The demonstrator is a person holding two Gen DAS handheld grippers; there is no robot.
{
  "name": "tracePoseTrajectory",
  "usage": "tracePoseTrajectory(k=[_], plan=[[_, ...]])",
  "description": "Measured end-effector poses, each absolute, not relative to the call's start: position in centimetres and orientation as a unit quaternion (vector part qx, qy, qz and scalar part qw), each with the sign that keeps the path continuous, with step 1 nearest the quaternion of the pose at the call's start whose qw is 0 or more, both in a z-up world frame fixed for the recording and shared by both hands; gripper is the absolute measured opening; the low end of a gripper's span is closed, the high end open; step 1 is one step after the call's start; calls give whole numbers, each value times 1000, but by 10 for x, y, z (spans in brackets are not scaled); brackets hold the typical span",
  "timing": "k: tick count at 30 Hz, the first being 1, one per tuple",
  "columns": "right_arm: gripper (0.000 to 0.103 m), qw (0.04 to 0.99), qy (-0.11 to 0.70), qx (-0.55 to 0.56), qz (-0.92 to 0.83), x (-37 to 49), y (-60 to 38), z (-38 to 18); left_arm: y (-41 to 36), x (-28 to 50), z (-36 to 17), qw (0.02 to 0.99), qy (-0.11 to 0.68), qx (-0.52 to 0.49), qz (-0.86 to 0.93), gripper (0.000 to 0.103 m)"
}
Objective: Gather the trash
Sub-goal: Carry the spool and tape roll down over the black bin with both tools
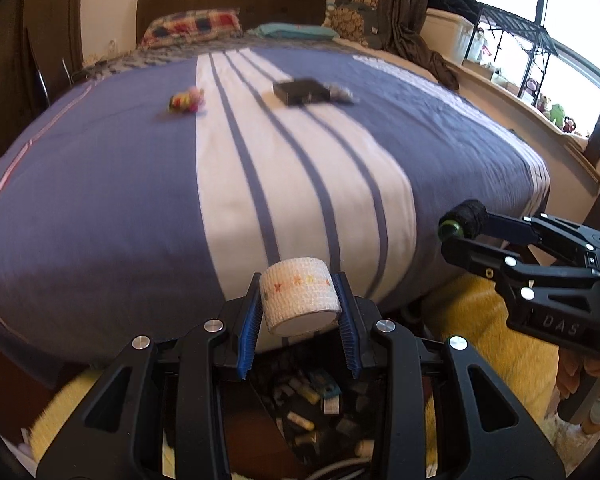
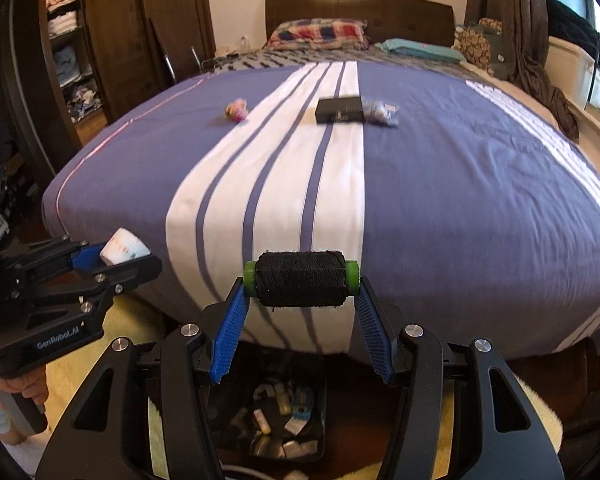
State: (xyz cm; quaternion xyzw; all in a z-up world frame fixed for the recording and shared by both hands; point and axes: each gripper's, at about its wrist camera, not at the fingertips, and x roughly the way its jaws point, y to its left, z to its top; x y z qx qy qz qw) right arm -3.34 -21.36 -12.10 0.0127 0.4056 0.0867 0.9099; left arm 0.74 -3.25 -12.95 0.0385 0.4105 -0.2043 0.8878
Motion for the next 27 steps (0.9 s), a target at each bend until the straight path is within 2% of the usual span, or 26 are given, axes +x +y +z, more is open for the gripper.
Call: tracePoseTrajectory(k=[27], plan=[[55, 821, 553, 69, 121, -37, -210, -241, -32, -18, -269, 797, 570, 12, -200, 33]])
